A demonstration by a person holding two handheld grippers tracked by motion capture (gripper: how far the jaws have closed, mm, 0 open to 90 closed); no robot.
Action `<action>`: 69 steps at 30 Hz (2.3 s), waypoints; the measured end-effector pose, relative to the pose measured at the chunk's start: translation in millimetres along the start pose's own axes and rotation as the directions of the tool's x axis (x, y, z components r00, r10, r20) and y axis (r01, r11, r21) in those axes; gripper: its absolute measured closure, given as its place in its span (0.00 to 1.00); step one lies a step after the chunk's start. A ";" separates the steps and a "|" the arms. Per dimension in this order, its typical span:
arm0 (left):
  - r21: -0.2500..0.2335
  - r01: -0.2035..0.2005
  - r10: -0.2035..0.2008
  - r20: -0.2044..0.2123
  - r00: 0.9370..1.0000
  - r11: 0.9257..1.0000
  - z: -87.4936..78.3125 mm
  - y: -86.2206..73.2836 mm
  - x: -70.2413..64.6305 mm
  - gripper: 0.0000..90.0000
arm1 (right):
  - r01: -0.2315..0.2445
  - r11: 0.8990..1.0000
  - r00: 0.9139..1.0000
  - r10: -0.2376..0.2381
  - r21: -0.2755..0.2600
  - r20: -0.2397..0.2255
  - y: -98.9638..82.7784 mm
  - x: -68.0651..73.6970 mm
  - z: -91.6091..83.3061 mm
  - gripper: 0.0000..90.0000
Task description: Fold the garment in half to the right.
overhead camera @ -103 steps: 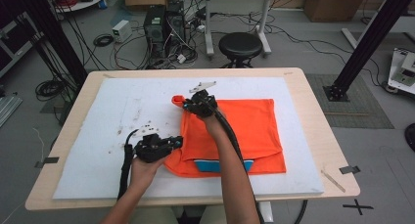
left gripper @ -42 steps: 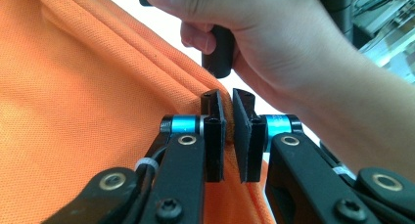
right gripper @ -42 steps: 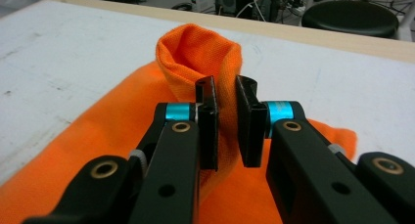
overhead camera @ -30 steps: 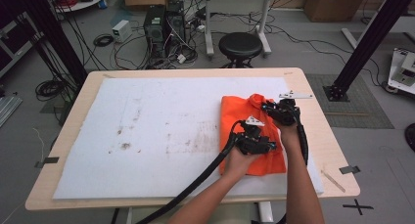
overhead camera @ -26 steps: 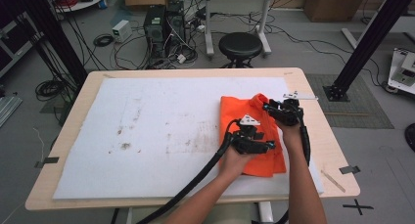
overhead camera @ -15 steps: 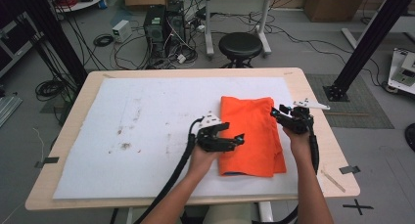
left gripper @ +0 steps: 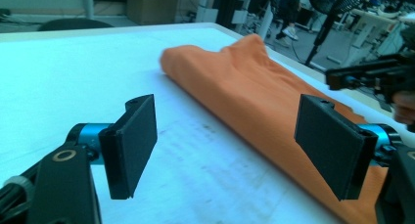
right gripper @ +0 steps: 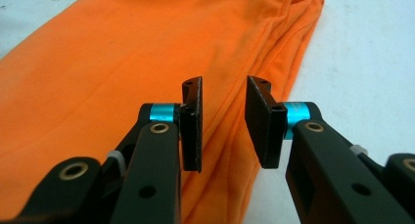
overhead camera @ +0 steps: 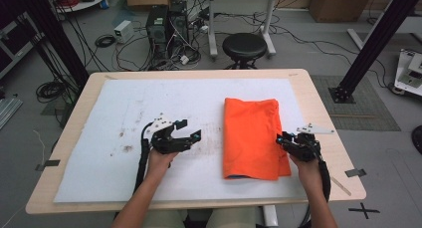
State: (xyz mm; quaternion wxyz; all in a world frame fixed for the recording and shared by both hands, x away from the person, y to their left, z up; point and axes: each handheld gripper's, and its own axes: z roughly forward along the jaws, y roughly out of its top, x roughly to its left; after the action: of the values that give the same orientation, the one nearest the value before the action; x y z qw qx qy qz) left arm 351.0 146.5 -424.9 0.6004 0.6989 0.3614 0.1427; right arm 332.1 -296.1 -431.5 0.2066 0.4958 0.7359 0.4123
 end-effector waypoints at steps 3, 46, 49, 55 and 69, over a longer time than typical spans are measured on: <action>0.003 -0.015 0.015 -0.008 1.000 1.000 -11.2 -0.6 10.3 0.27 | -0.004 1.000 1.000 0.004 0.015 0.004 -3.7 4.9 -3.6 0.69; -0.034 -0.034 0.031 -0.087 0.996 0.999 -82.2 -15.3 47.6 0.24 | 0.049 0.991 0.985 -0.068 0.125 0.155 -10.4 9.7 -15.0 0.97; -0.033 -0.033 0.030 -0.087 0.996 0.999 -82.0 -15.9 47.9 0.24 | 0.043 0.990 0.984 -0.065 0.136 0.164 -9.1 8.9 -15.3 0.96; -0.032 -0.033 0.030 -0.091 0.995 0.999 -81.9 -15.9 47.8 0.24 | -0.031 0.992 0.993 0.016 0.125 0.121 -12.8 3.9 -17.2 0.69; -0.044 -0.071 0.064 -0.134 0.989 0.997 -87.5 -16.3 52.6 0.24 | -0.008 0.999 0.995 0.011 -0.032 0.101 38.5 -8.7 7.3 0.44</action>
State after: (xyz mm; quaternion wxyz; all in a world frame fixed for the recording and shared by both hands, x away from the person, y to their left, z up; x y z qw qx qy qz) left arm 326.9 246.7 -431.7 0.5866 0.6850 0.3731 0.2179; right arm 362.4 -294.6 -405.4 0.2495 0.5161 0.7156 0.3991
